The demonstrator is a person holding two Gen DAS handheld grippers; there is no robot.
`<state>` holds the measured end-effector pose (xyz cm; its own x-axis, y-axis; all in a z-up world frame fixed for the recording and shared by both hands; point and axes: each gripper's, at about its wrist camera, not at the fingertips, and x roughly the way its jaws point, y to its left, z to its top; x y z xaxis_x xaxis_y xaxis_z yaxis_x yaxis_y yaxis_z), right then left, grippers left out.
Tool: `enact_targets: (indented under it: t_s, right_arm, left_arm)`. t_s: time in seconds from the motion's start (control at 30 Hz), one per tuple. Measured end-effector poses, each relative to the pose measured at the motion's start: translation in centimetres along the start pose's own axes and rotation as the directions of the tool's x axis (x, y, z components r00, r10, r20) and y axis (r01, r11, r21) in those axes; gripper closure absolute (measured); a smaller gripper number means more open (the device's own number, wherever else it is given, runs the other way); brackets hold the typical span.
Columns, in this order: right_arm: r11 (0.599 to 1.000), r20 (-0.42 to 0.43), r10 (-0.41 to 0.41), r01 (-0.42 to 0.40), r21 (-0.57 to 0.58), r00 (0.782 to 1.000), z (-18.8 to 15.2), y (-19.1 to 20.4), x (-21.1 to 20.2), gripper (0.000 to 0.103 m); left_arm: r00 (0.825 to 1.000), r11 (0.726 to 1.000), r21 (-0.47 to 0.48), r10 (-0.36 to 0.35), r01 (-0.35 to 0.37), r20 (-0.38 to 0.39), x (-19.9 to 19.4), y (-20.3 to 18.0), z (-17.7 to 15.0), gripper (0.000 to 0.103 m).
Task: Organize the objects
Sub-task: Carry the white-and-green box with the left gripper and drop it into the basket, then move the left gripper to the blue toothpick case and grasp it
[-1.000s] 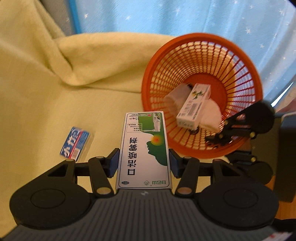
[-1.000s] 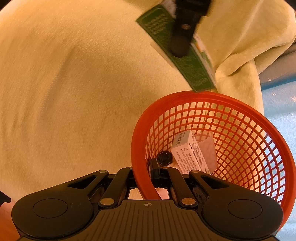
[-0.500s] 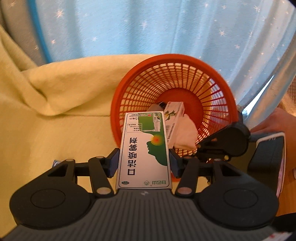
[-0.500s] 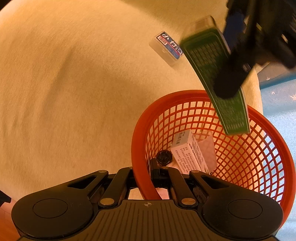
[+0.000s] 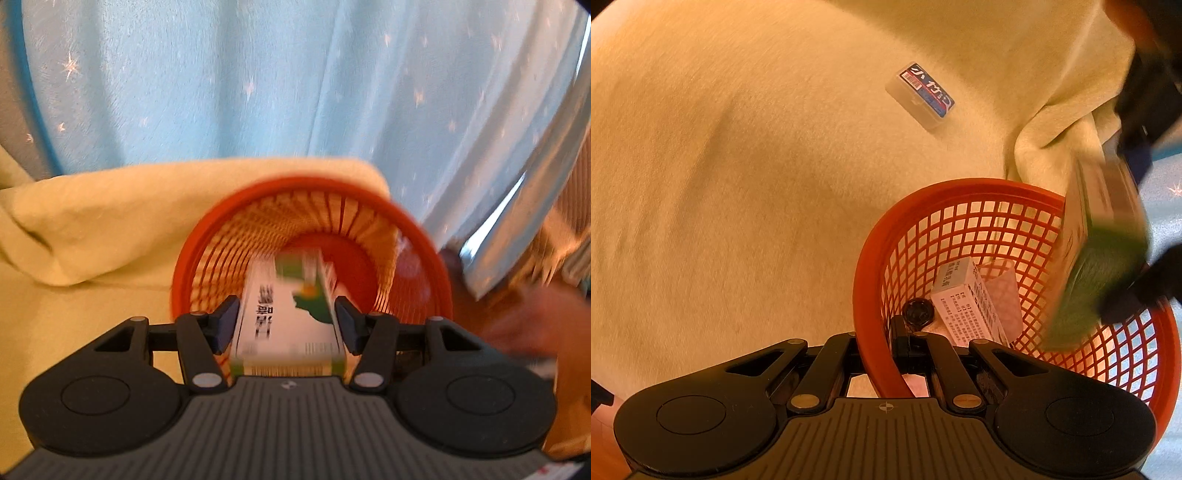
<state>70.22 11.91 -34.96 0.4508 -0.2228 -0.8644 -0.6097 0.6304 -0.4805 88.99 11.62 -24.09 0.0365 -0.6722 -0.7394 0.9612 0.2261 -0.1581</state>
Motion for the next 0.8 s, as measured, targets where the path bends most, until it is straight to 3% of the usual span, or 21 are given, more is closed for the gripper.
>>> enact_targets:
  t_s: [0.2, 0.8]
  right_arm:
    - [1.000, -0.010, -0.002, 0.002, 0.007, 1.000, -0.1, -0.1, 0.0, 0.103]
    - [1.000, -0.013, 0.004, -0.004, 0.003, 1.000, -0.2, -0.4, 0.2, 0.103]
  left_arm:
    - [0.999, 0.999, 0.001, 0.042, -0.043, 0.032, -0.5, 0.4, 0.5, 0.044]
    - [0.972, 0.969, -0.094, 0.218, -0.226, -0.093, -3.4, 5.2, -6.6, 0.044]
